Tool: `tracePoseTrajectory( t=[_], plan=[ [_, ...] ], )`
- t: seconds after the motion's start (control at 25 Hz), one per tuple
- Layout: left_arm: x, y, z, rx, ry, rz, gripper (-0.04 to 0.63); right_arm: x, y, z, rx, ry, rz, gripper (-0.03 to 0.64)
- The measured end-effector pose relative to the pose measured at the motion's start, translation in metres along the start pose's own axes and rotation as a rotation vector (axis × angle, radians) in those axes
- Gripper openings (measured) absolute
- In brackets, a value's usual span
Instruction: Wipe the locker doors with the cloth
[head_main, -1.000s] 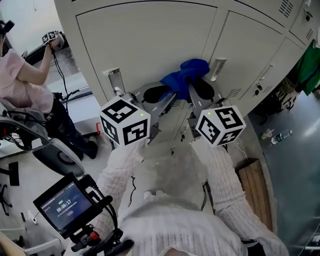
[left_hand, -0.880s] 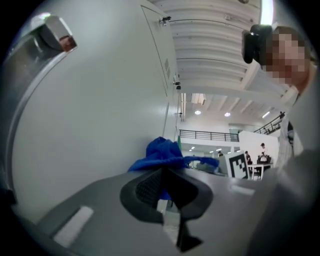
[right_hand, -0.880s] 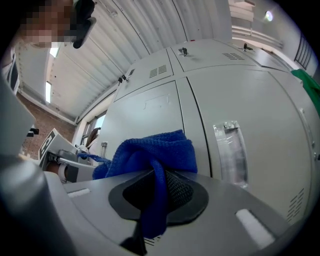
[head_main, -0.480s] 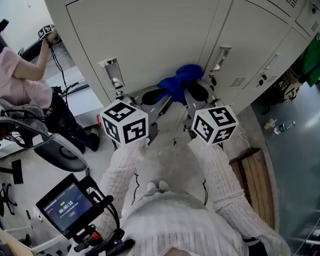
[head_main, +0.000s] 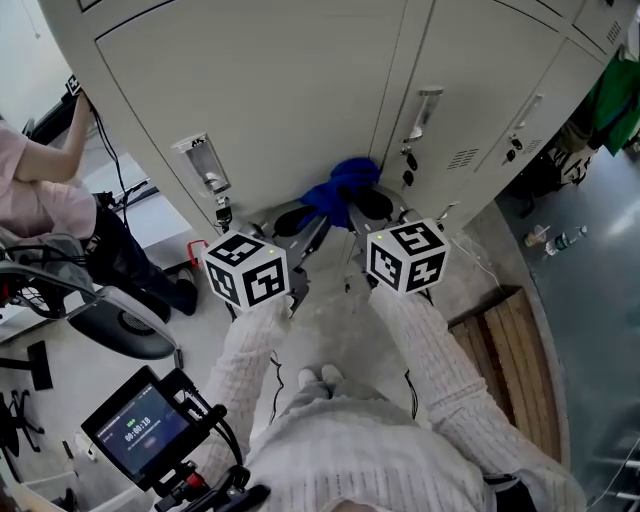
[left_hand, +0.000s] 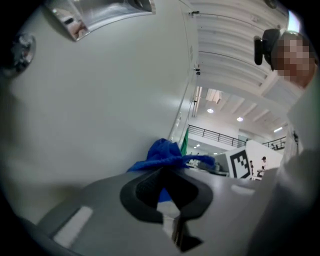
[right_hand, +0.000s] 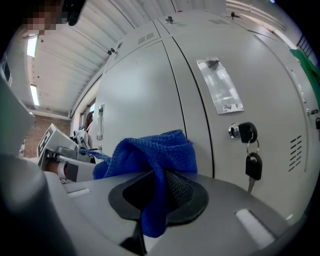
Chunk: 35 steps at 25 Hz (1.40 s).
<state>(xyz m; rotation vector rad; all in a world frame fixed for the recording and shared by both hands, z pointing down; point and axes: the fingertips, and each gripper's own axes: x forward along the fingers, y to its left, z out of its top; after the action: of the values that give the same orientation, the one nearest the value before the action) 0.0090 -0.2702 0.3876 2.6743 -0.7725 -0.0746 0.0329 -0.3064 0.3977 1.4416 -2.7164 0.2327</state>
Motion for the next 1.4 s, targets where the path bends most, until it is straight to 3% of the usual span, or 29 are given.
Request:
tracePoseTrajectory(
  t=[0.4,0.92,1.2,1.4],
  plan=[
    [0.000,0.016,-0.052,-0.074,0.103,0.024,0.006,0.007,-0.007,-0.049,0.099,0.098,-0.018,0.052],
    [0.007,0.024,-0.087,-0.063,0.216,0.012,0.006,0.016,-0.019,-0.076,0.155,0.130,-0.066,0.052],
    [-0.006,0.010,-0.076,-0.067,0.180,0.002,0.006,0.005,-0.010,-0.075,0.206,0.124,-0.059,0.052],
    [-0.014,-0.013,-0.051,-0.048,0.074,-0.036,0.006,-0.018,-0.002,-0.053,0.185,0.068,-0.064,0.052]
  ],
)
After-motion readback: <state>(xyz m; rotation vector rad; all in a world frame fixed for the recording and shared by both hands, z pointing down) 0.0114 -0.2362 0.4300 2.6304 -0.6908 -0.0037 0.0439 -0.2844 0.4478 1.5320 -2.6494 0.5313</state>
